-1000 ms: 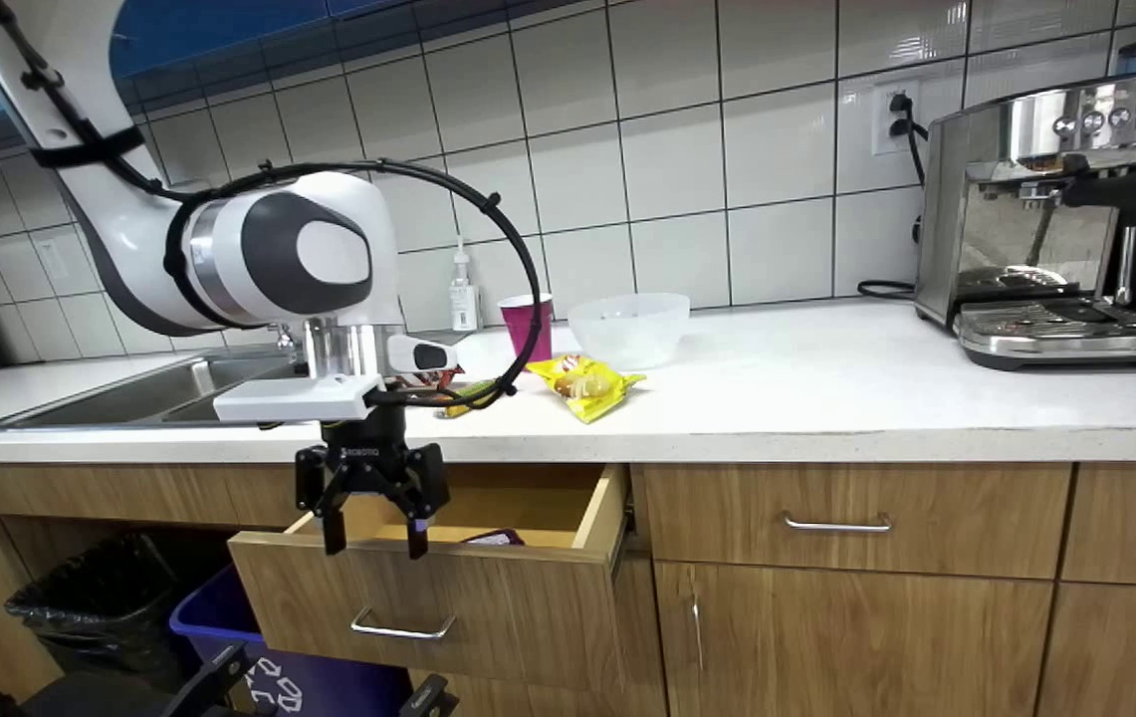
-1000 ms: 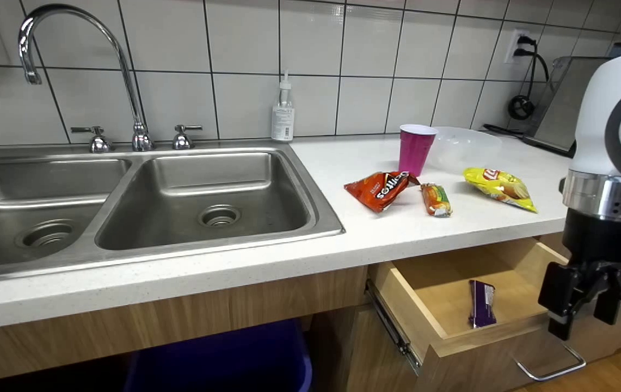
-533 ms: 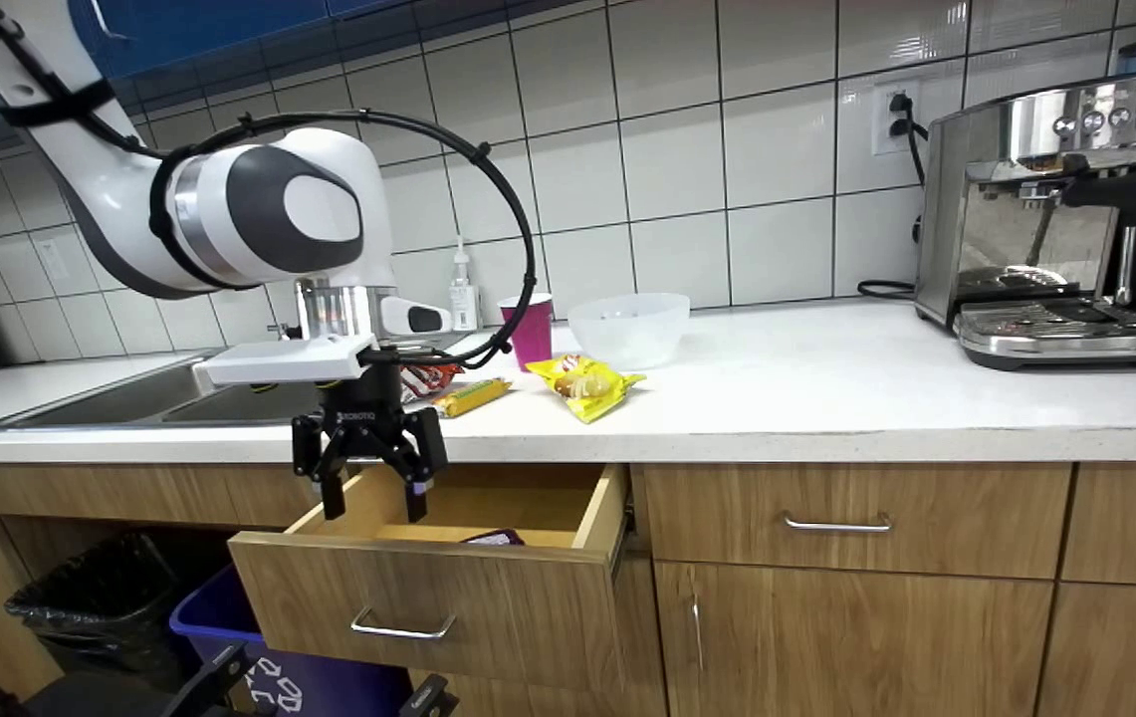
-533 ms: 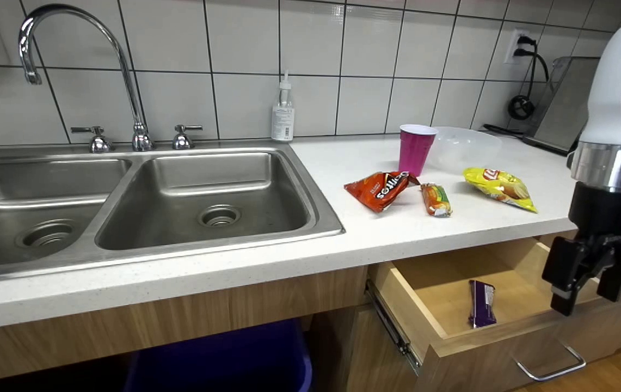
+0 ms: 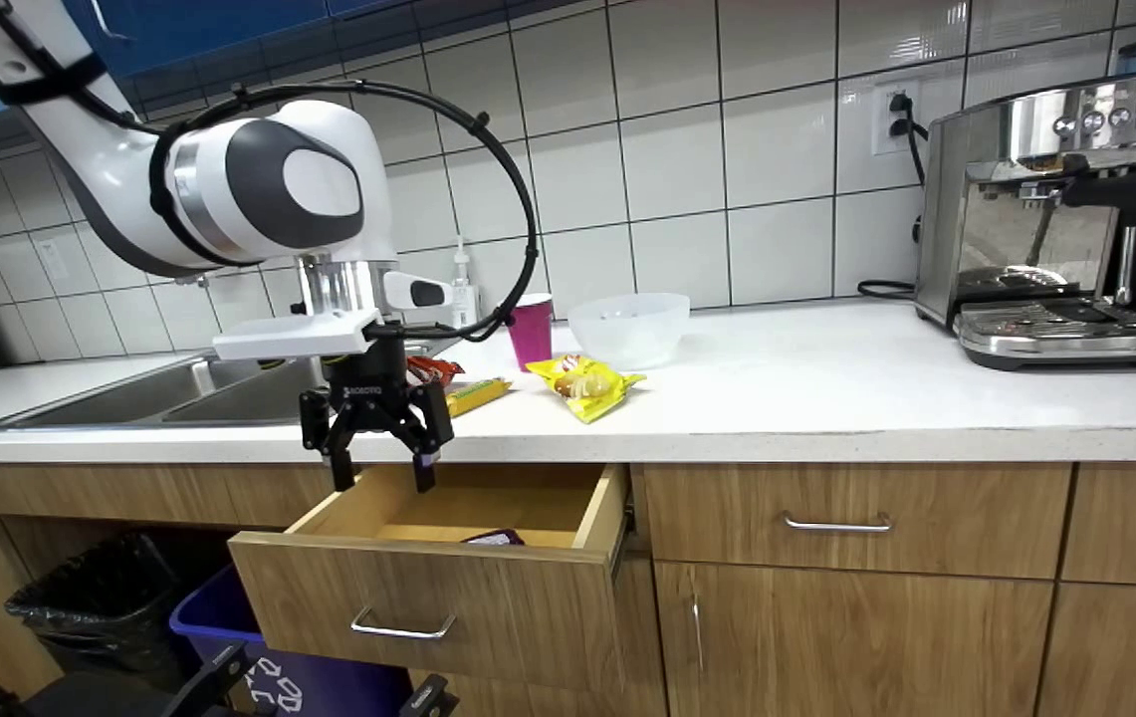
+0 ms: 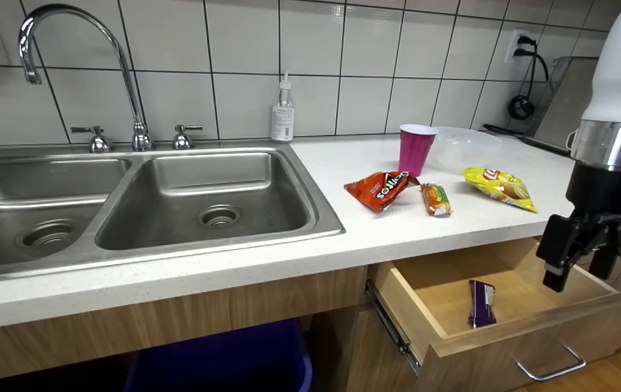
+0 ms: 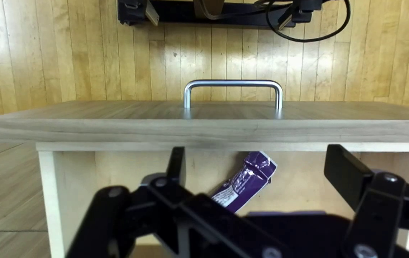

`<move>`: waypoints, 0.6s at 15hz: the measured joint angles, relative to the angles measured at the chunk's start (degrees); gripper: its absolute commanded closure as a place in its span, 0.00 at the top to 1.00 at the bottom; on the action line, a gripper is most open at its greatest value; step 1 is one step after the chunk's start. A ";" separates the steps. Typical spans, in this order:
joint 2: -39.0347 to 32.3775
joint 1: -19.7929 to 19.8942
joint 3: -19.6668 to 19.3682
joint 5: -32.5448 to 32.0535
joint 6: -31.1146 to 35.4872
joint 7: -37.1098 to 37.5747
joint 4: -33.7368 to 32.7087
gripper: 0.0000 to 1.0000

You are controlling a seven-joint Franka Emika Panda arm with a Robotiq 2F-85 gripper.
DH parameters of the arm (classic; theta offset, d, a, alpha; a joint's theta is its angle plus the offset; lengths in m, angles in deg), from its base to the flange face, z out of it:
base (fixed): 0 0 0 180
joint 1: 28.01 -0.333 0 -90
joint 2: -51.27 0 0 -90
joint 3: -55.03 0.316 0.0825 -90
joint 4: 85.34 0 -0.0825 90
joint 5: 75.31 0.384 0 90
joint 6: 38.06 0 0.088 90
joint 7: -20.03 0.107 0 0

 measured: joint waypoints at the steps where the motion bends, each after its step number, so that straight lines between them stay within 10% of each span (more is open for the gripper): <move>1: 0.19 0.08 -0.12 0.00 0.00 0.00 -0.51 1.00; 9: 0.50 0.89 -1.56 0.00 0.01 0.00 -5.88 1.00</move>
